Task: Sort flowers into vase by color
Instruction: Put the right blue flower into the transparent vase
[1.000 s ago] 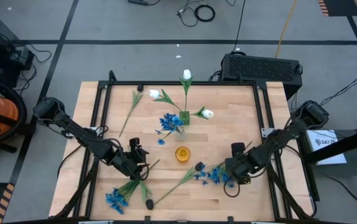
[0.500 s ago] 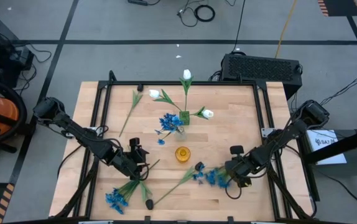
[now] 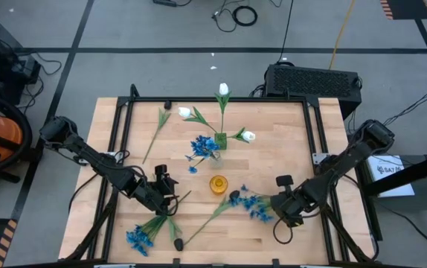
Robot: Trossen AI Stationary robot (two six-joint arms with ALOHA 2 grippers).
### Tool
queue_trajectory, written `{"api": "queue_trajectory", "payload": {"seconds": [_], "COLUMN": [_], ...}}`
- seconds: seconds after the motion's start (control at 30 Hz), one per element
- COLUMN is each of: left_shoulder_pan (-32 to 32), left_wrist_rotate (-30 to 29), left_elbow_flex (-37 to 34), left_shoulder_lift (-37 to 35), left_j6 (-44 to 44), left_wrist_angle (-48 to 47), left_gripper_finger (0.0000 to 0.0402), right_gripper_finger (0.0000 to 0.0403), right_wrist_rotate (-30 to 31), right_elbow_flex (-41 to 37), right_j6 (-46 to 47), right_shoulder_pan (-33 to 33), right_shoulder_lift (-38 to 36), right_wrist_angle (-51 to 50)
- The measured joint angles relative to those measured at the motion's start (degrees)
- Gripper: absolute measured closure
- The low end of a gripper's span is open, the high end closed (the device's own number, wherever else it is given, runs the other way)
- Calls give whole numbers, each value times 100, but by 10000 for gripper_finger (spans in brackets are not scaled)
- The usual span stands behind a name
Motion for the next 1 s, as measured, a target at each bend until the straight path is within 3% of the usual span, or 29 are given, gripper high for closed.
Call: {"api": "queue_trajectory", "payload": {"seconds": [0.3, 0.53, 0.8, 0.87, 1.0], "left_shoulder_pan": [2, 2, -17, -20, -20], "left_wrist_rotate": [-16, -191, 196, 466, 738], "left_elbow_flex": [0, 0, 60, 87, 87], "left_shoulder_lift": [0, 0, 0, 0, 0], "left_j6": [1, 9, 647, 983, 1535], "left_wrist_angle": [39, 265, 1206, 1637, 2489], "left_gripper_finger": [155, 155, 155, 155, 155], "right_gripper_finger": [402, 402, 403, 403, 403], "right_wrist_rotate": [45, 1786, 3971, 4039, 3541], "right_elbow_flex": [1479, 2300, 2385, 2385, 2385], "right_j6": [238, -419, -2329, -3056, -4300], "right_shoulder_pan": [395, 712, 777, 660, 274], "right_shoulder_lift": [-267, -439, -1057, -1181, -1366], "right_wrist_angle": [-1234, -1062, 859, 1645, 3172]}}
